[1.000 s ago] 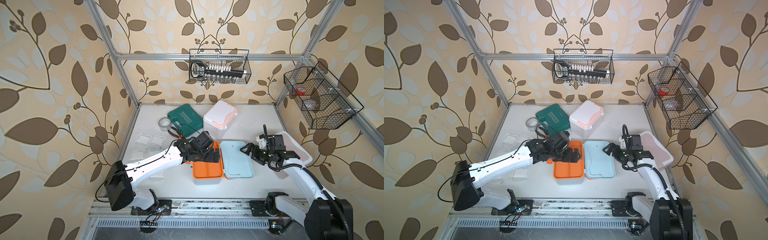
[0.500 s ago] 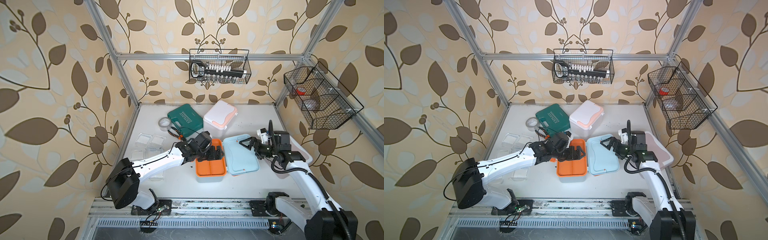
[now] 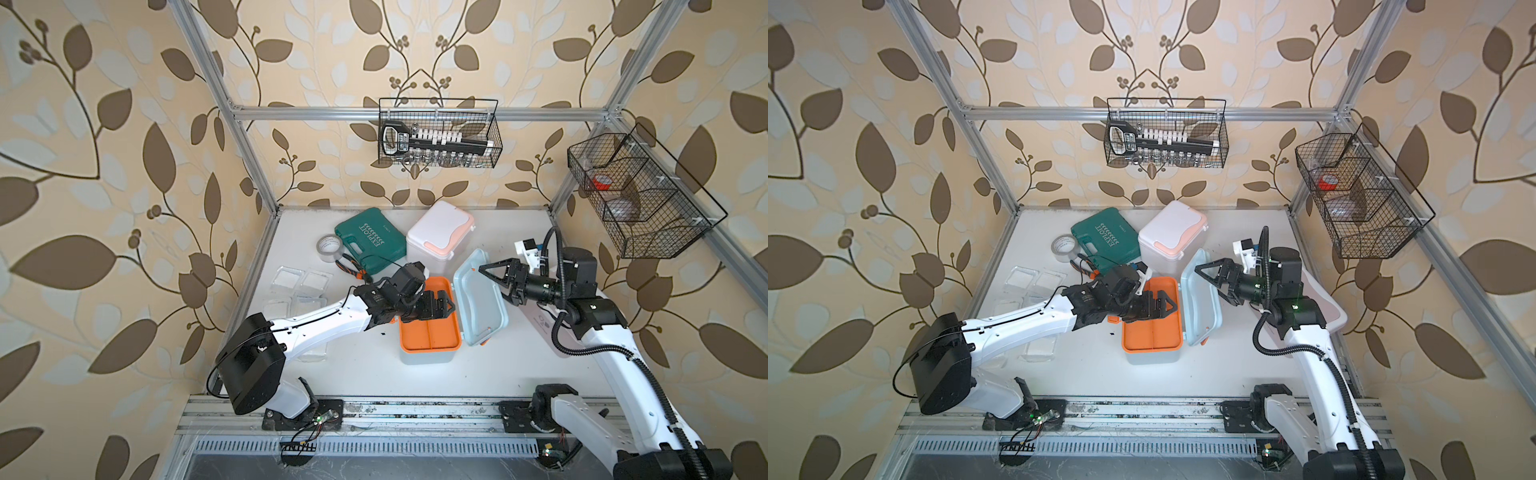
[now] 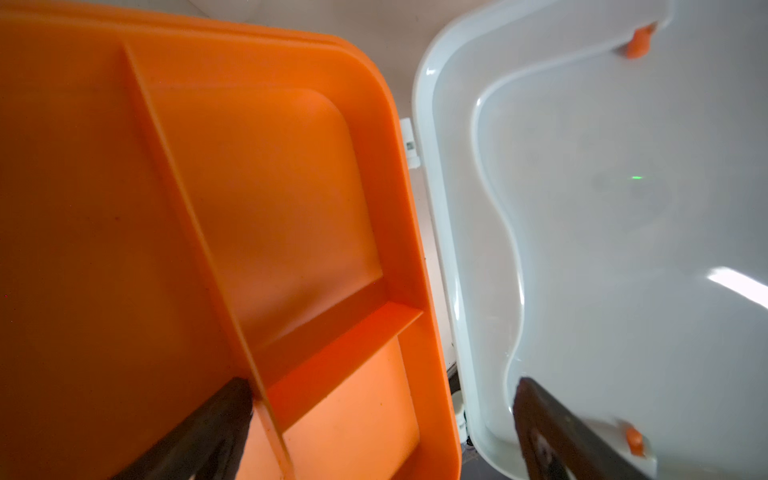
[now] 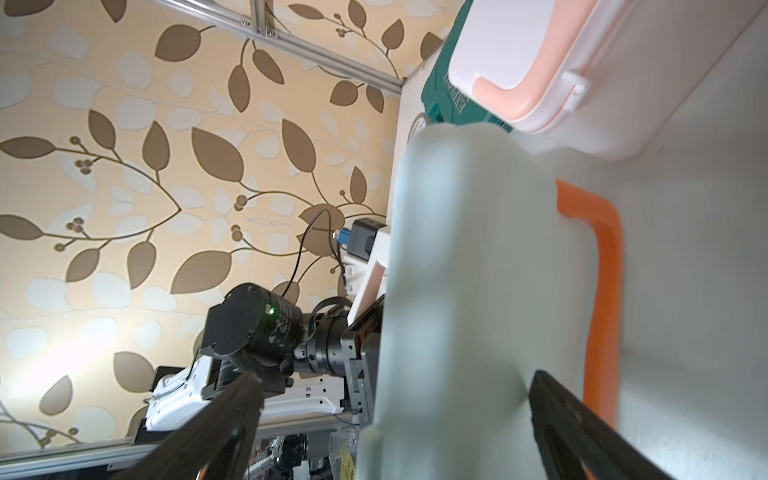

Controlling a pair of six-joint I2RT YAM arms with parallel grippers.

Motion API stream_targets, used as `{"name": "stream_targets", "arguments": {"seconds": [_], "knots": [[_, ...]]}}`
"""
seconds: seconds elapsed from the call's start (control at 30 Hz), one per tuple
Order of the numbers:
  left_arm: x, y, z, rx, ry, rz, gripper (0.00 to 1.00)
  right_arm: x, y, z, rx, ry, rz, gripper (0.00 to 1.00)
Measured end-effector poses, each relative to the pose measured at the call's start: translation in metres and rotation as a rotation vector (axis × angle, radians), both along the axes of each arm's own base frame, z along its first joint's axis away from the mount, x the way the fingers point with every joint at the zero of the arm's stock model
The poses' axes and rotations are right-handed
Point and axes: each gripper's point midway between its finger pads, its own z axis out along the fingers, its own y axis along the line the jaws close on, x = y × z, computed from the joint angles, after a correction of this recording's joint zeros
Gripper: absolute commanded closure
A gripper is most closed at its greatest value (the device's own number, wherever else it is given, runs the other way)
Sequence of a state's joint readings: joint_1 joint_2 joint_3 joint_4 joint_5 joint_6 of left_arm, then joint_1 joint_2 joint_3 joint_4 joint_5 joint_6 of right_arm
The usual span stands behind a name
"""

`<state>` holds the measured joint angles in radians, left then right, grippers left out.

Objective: Open first aid kits and take out gauze
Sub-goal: Close the lid of the first aid kit.

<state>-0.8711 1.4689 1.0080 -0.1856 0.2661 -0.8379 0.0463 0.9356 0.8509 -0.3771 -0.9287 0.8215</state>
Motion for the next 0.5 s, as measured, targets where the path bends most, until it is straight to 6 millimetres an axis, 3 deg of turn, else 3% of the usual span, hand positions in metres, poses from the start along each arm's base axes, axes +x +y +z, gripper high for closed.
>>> {"name": "stream_targets", "arguments": {"seconds": [0.23, 0.5], "knots": [[-0.007, 0.008, 0.005, -0.021, -0.017, 0.002, 0.01, -0.019, 0.044, 0.007, 0.006, 0.003, 0.140, 0.01], [-0.017, 0.030, 0.065, -0.117, -0.130, 0.030, 0.01, -0.018, 0.072, 0.024, -0.035, -0.036, 0.187, 0.01]]}}
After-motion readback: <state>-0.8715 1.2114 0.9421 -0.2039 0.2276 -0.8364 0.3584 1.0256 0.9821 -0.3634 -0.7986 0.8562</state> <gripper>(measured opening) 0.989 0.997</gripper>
